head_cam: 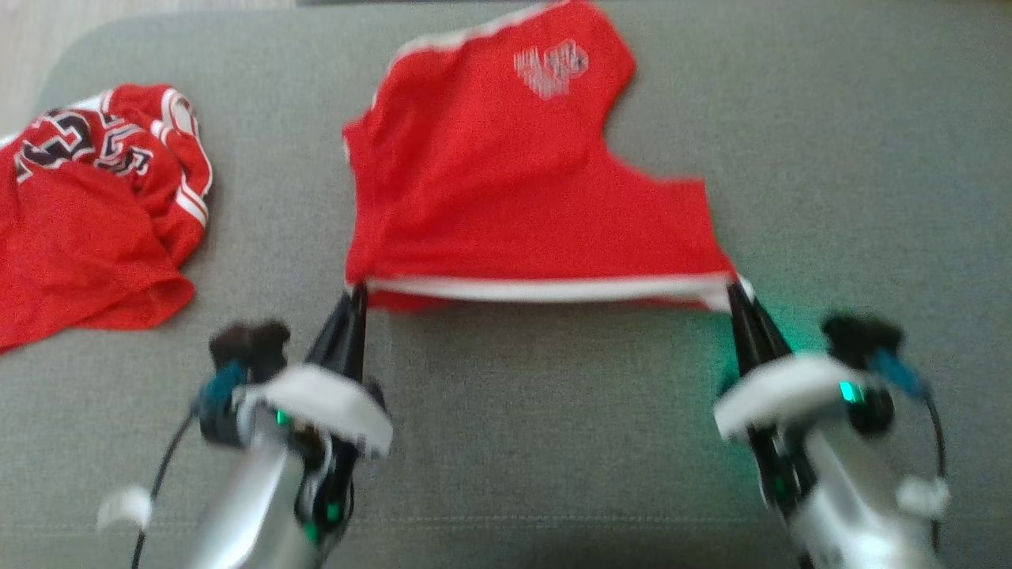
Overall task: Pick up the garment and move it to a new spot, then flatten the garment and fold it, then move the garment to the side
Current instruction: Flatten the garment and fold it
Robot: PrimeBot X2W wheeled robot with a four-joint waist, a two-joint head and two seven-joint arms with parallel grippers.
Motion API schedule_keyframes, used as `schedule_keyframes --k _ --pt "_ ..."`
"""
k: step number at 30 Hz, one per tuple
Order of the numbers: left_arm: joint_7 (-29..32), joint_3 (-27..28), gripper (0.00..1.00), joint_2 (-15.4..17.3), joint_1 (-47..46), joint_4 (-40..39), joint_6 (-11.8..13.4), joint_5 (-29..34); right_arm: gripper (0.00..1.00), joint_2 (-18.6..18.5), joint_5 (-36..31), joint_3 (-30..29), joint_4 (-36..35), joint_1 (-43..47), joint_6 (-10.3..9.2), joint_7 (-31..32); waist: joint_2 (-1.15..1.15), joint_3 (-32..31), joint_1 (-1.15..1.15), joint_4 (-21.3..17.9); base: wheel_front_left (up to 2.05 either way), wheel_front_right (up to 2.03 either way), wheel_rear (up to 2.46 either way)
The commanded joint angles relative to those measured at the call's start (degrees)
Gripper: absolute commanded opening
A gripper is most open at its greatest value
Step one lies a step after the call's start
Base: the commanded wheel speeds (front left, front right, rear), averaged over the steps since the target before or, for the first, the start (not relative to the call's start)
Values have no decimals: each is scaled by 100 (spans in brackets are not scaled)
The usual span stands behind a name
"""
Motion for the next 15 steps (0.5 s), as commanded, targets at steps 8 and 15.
schedule_keyframes --k 8,15 --pt "57 227 0 426 1603 -1971 359 200 0 153 -641 -987 -2853 2486 37 946 -1 -432 0 -16 0 0 0" --pt "642 189 0 633 2658 -3328 810 160 0 196 -608 -1408 -5077 4167 37 2028 -1 -654 0 -99 0 0 0"
